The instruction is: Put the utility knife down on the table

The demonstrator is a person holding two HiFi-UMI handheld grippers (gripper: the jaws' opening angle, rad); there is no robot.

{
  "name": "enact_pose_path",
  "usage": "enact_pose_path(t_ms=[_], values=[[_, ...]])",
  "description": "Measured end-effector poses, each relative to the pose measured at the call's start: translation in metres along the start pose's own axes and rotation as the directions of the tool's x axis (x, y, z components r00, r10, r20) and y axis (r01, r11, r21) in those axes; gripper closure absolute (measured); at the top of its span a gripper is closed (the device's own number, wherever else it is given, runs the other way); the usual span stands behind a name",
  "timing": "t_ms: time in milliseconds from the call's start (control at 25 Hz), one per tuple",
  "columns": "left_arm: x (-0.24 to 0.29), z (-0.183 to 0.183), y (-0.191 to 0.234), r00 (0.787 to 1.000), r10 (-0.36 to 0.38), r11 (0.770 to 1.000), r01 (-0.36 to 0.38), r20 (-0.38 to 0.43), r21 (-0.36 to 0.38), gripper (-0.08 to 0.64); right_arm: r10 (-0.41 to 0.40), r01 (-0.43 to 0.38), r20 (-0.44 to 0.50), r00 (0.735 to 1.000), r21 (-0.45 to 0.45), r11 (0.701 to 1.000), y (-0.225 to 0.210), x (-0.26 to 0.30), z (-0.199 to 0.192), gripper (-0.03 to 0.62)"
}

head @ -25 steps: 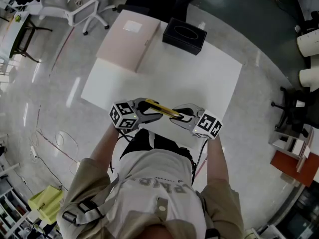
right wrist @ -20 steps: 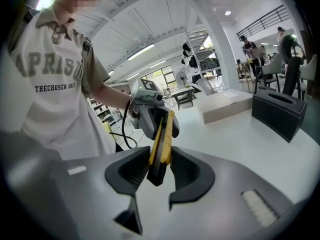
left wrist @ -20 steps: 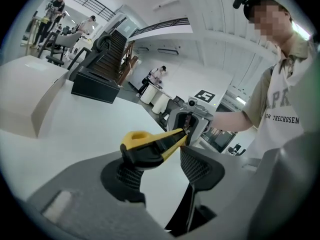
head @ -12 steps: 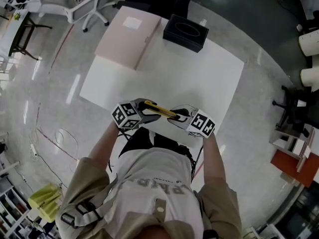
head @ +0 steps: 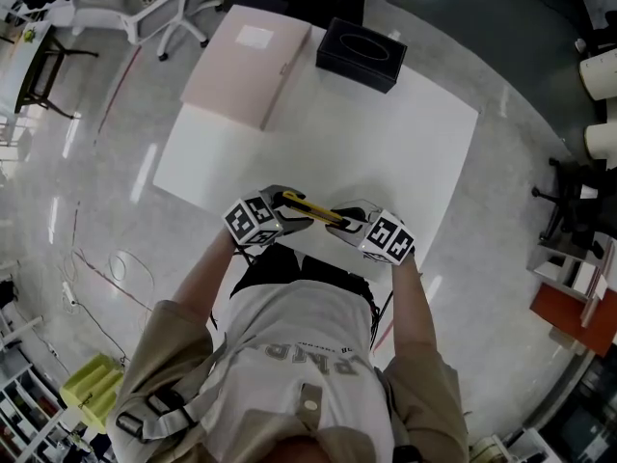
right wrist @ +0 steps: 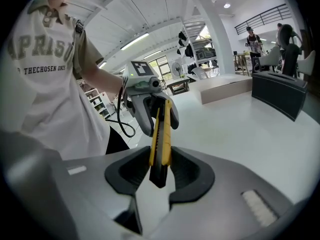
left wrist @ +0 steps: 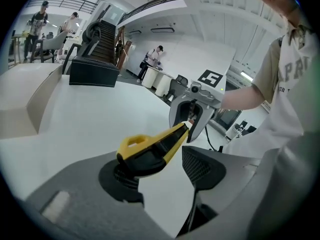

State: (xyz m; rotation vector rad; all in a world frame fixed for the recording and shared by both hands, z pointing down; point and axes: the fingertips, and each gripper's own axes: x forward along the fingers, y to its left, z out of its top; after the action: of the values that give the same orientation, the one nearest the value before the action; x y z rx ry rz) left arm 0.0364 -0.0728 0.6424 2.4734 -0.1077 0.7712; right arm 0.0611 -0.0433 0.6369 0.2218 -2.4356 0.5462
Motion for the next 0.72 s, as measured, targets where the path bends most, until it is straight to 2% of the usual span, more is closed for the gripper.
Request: enact_pose_path(t_ms=[320,720], values=[[0.009,-0.017,0.01,0.998,0.023,0.998,-0.019,-0.059,0.064,0.302,-0.044,0.044,0.001,0.999,0.002,0.999,-0.007,0.018,-0.017,0.465],[0.008,-0.032,0.013,0.991,0.052,0.99,-0.036,-0.12,0.133,0.302,-0.088,0.086,-0.063,0.994,-0.028,0.996,-0.006,0.033,-0.026,0.465]])
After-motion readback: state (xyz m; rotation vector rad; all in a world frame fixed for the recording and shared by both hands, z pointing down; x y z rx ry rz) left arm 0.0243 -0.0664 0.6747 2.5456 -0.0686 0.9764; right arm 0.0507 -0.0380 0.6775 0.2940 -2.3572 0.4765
